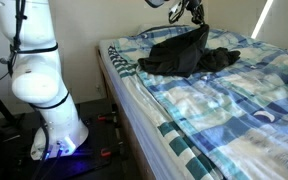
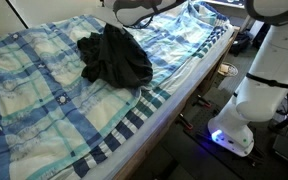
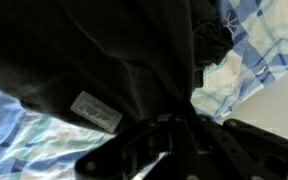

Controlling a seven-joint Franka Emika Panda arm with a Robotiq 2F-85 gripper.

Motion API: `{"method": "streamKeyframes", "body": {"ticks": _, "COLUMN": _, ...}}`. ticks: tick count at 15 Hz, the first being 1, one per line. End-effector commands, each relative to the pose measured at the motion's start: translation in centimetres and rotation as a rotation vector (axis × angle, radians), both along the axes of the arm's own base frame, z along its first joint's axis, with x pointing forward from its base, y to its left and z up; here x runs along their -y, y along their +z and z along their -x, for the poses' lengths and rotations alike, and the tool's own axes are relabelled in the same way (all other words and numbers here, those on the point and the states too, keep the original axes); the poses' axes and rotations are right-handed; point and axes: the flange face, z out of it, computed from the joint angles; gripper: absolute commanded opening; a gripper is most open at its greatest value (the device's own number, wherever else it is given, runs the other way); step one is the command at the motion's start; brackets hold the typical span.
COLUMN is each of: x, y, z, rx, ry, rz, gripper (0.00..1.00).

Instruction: Fold the black dress in half

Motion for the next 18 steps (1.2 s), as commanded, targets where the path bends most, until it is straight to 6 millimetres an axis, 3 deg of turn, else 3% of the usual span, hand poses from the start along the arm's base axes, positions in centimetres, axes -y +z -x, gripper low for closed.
{"method": "streamKeyframes", "body": {"ticks": 1, "x": -1.4, "y": 2.0, "z": -4.4, "rx": 0.117, "ry": -0.077, "rz": -0.045, "gripper": 0.01}}
{"method": "streamKeyframes", "body": {"ticks": 3, "x": -2.9, "y": 2.6, "z": -6.0, "rx": 0.151, "ry": -0.072, "rz": -0.033, "gripper": 0.01}}
{"method": "streamKeyframes", "body": {"ticks": 6, "x": -5.6, "y": 2.0, "z": -8.0, "rx": 0.163, "ry": -0.036, "rz": -0.025, "gripper": 0.01}}
{"method": "streamKeyframes", "body": {"ticks": 9, "x": -7.5, "y": -0.5, "z": -9.5, "rx": 0.137, "ry": -0.017, "rz": -0.023, "gripper": 0.01}}
{"method": "streamKeyframes", "body": {"ticks": 12, "x": -7.6, "y": -2.7, "z": -10.5, "rx": 0.111, "ry": -0.039, "rz": -0.037, "gripper": 0.01}}
{"method": "streamKeyframes", "body": {"ticks": 13, "x": -7.3, "y": -3.1, "z": -10.8, "rx": 0.105, "ry": -0.052, "rz": -0.045, "gripper": 0.31}}
{"method": "streamKeyframes", "body": {"ticks": 15, "x": -6.3, "y": -3.2, "z": -11.1, "rx": 0.107, "ry": -0.080, "rz": -0.051, "gripper": 0.39}}
{"method": "streamKeyframes", "body": {"ticks": 18, "x": -4.9, "y": -1.4, "z": -10.5, "rx": 0.126, "ry": -0.113, "rz": -0.057, "gripper": 0.62}}
